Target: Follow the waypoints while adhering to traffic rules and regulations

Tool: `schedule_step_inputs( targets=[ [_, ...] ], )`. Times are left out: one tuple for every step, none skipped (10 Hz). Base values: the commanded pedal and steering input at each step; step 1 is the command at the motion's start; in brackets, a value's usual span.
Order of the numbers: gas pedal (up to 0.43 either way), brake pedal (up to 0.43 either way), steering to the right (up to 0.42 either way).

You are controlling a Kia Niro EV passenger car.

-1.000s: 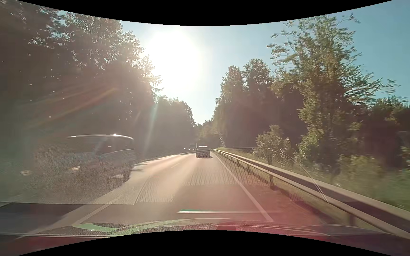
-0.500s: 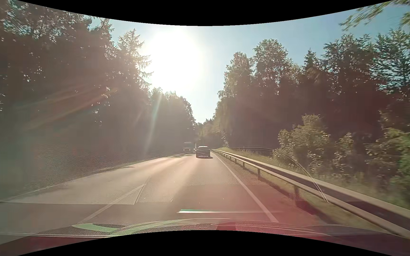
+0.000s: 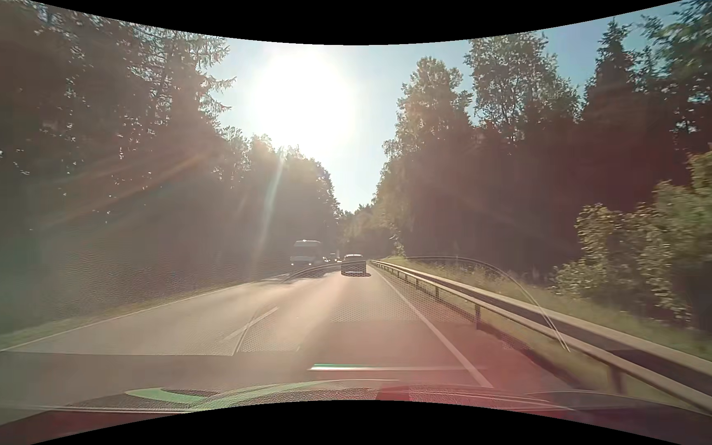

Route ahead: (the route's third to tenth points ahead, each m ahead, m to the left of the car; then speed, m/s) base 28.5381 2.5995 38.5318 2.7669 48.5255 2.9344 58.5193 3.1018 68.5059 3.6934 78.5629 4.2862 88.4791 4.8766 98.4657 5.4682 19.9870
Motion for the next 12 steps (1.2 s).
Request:
schedule_step_inputs(
  targets=[
    [0.209, 0.000, -0.002],
    [0.209, 0.000, -0.002],
    [0.209, 0.000, -0.003],
    [0.209, 0.000, -0.002],
    [0.209, 0.000, -0.002],
    [0.209, 0.000, -0.002],
    [0.209, 0.000, -0.002],
    [0.209, 0.000, -0.002],
    [0.209, 0.000, -0.002],
    [0.209, 0.000, -0.002],
    [0.209, 0.000, -0.002],
    [0.209, 0.000, -0.002]
  ],
)
